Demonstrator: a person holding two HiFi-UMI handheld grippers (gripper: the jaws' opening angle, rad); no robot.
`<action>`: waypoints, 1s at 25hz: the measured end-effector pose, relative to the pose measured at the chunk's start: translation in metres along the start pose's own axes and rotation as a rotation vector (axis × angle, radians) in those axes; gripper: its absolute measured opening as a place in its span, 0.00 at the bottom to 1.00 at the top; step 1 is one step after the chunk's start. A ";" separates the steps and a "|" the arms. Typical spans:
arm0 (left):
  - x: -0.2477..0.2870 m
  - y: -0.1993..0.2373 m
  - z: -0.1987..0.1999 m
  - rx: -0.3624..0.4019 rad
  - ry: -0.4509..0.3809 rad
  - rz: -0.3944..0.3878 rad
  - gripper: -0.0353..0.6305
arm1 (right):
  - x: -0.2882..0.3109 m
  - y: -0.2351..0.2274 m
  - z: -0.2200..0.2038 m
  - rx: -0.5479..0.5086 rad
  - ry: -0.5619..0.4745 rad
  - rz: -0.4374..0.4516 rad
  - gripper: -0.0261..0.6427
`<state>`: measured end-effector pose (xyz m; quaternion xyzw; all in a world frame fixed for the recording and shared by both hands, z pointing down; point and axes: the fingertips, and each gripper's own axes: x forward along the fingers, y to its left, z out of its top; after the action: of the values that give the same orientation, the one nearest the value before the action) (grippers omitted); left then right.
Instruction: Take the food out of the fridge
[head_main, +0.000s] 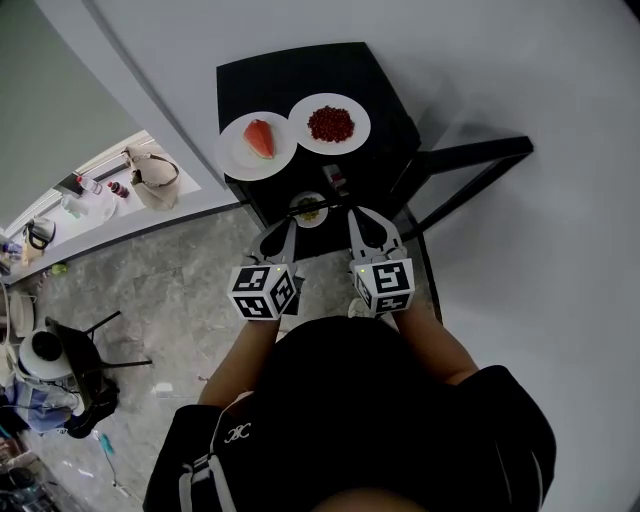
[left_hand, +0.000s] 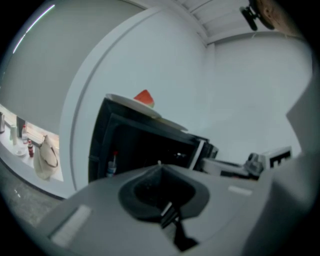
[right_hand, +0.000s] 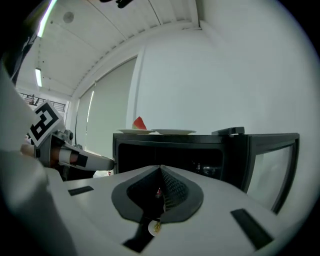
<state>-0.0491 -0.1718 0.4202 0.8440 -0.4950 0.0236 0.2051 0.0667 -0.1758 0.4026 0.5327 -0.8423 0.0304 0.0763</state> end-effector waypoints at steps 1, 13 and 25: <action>0.000 -0.001 0.000 0.001 0.003 -0.001 0.05 | 0.000 0.002 -0.001 0.005 0.004 0.008 0.04; 0.001 -0.023 -0.014 0.013 0.028 -0.013 0.05 | -0.006 -0.001 -0.018 0.079 0.042 0.055 0.04; -0.006 -0.028 -0.053 0.018 0.043 0.205 0.05 | 0.003 -0.006 -0.074 0.160 0.175 0.252 0.04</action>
<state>-0.0201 -0.1356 0.4582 0.7901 -0.5739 0.0667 0.2047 0.0776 -0.1714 0.4764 0.4227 -0.8874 0.1527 0.1023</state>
